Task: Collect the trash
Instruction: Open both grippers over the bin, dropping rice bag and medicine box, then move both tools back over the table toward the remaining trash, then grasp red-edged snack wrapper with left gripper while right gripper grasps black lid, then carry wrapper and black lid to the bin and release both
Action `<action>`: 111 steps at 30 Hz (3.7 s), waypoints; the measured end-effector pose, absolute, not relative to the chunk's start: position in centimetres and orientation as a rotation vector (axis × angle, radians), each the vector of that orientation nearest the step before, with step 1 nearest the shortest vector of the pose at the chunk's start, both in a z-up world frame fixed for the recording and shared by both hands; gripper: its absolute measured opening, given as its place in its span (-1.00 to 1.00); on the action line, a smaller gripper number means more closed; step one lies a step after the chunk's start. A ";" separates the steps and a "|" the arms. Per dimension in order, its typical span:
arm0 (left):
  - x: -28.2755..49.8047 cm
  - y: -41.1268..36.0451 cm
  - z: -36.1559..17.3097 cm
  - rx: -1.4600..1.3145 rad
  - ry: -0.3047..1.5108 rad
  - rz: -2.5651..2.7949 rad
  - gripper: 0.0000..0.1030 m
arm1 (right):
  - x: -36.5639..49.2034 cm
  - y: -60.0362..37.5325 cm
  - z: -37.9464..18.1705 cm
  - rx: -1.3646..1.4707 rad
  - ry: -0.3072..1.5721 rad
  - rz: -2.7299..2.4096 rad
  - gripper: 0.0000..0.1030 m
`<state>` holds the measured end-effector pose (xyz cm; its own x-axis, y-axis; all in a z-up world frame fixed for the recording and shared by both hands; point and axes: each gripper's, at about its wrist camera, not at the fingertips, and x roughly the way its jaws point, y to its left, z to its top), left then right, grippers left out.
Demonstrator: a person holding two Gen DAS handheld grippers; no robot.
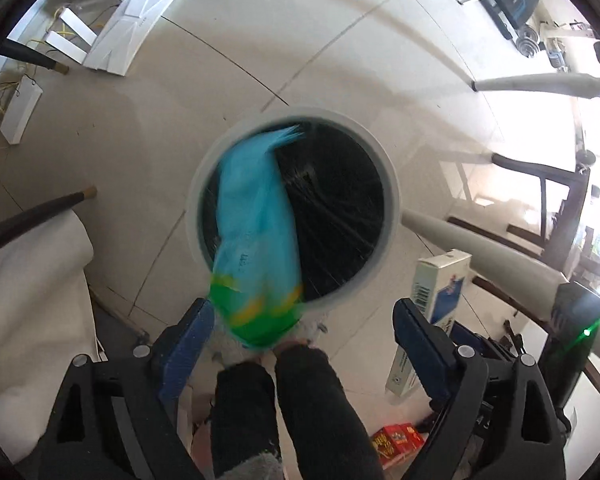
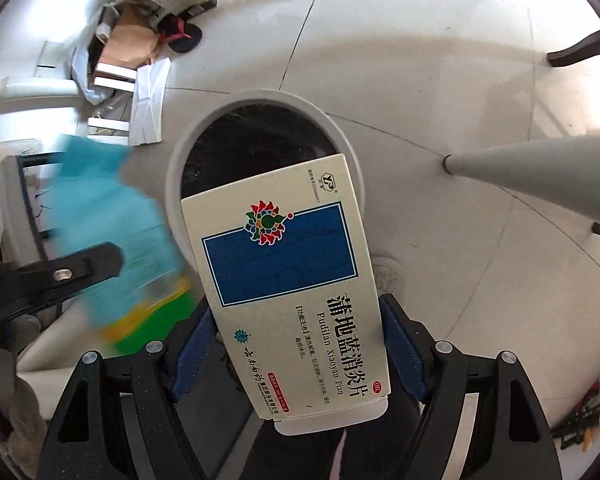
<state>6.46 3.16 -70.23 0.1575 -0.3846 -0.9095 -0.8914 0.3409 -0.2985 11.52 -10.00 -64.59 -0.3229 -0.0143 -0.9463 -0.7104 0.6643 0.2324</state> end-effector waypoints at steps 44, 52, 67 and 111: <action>-0.6 -5.0 -35.0 -0.814 1.263 0.815 0.95 | 9.9 -15.6 -22.7 -0.546 1.493 0.860 1.00; 8.0 1.9 -32.1 -0.994 1.165 0.854 0.95 | 20.2 -13.5 -15.0 -0.410 1.395 0.789 1.00; 16.8 13.2 -42.0 -1.595 1.075 1.012 0.55 | 44.4 -4.2 -24.0 -0.333 1.502 0.583 1.00; 16.5 6.4 -36.3 -1.000 1.174 0.809 -0.74 | 33.0 -5.0 -19.2 -0.437 1.421 0.804 0.66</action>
